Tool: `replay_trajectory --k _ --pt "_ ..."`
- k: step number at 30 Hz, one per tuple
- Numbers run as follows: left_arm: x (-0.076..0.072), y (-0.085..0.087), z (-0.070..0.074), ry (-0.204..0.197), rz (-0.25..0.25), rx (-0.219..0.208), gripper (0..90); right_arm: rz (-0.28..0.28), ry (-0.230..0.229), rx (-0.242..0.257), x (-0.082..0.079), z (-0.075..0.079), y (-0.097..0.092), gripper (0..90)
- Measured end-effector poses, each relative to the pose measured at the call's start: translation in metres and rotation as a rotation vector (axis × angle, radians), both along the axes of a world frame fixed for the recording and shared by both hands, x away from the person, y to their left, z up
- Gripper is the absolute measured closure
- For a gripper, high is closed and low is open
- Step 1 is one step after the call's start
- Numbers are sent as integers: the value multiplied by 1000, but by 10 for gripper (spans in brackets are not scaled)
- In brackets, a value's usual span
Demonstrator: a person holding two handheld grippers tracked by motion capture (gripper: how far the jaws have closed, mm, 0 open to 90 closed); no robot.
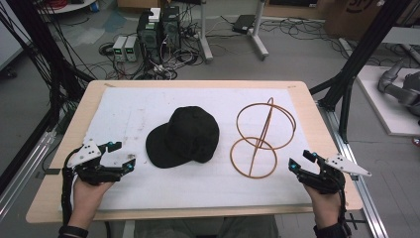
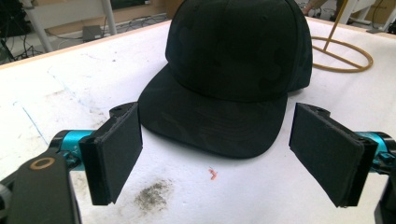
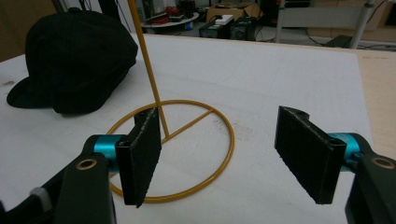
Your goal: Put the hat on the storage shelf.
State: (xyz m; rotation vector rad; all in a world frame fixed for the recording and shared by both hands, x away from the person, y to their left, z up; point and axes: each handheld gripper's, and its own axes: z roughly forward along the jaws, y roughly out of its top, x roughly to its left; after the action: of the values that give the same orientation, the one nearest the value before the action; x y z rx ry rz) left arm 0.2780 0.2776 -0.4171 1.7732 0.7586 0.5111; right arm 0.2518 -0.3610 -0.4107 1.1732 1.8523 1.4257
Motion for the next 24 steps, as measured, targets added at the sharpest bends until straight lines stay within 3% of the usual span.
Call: replay_trajectory --k 12,18,24 --pt "5 2 -2 9 6 -9 173 35 -6 17 -10 3 5 304" --pt "6 2 -2 8 1 -18 173 78 -10 19 -14 5 17 294" --pt "6 2 -1 5 0 -25 173 181 -29 8 -20 9 47 294"
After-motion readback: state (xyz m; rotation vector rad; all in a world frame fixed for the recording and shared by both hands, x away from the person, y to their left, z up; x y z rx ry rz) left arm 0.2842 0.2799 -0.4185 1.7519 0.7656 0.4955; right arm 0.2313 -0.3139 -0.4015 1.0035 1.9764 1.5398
